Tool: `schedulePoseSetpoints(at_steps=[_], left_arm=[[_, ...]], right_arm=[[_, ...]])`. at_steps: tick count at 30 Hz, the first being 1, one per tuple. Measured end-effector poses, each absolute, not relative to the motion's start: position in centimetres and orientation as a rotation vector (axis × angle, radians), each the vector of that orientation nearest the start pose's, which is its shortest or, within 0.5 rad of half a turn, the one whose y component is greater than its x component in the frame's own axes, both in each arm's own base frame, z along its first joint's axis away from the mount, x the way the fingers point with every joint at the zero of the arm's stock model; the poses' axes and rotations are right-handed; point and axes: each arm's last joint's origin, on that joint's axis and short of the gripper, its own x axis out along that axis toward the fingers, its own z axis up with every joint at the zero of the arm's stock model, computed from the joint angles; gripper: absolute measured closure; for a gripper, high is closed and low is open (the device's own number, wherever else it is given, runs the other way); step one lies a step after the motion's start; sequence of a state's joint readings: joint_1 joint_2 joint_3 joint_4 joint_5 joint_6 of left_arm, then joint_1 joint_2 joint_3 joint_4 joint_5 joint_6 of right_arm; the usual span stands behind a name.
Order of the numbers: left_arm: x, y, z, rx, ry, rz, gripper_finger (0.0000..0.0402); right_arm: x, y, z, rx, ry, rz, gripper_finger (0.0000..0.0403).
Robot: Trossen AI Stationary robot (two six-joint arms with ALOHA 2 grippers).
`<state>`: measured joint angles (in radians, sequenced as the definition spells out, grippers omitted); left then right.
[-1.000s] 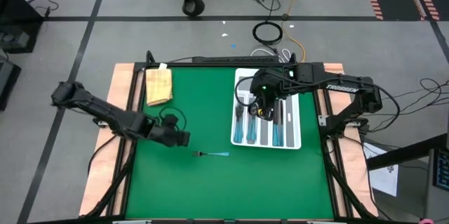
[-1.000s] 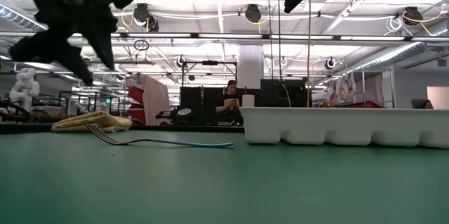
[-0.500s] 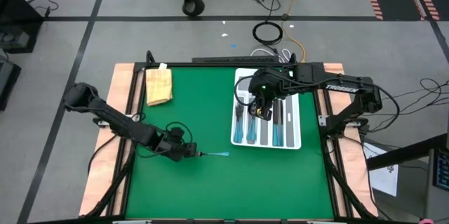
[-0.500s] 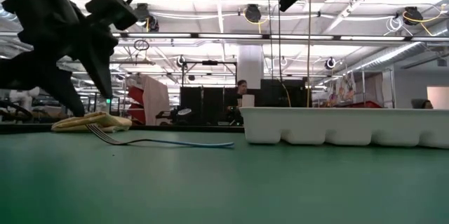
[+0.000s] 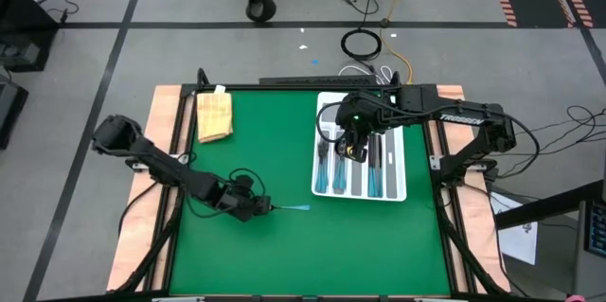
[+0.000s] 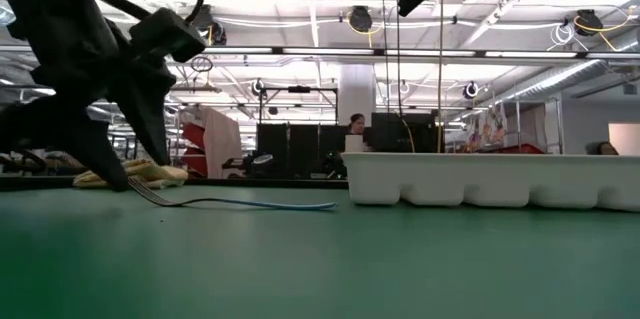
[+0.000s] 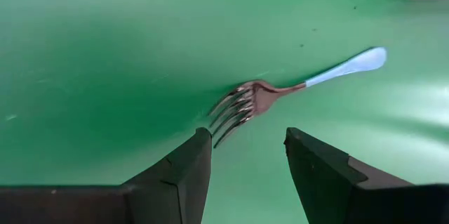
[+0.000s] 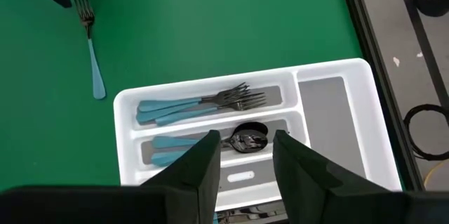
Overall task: Sort silverware
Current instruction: Put the blue fork into the silverware tray with the other blue forks
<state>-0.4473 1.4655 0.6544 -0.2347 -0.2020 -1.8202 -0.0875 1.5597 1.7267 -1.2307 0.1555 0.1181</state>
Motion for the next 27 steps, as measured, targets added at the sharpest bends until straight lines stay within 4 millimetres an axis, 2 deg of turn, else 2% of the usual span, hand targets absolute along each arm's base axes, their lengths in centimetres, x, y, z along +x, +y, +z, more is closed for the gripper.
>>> schedulePoseSetpoints(at_steps=[8, 13, 23, 27], left_arm=[[23.5, -10.5, 12.9, -1.291, 0.861, 0.739, 0.0226], [23.6, -10.3, 11.7, -1.277, 0.844, 0.786, 0.0274], [23.8, -9.3, 11.0, -1.184, 0.748, 0.858, 0.0385], [24.2, -9.3, 11.6, -1.163, 0.732, 0.791, 0.0391]], right_arm=[[29.4, -3.0, 38.3, 0.068, 1.051, -0.28, 0.0284], [29.4, -3.0, 38.3, 0.071, 1.051, -0.277, 0.0284], [29.4, -2.9, 38.3, 0.078, 1.05, -0.279, 0.0284], [29.4, -2.9, 38.3, 0.077, 1.049, -0.283, 0.0284]])
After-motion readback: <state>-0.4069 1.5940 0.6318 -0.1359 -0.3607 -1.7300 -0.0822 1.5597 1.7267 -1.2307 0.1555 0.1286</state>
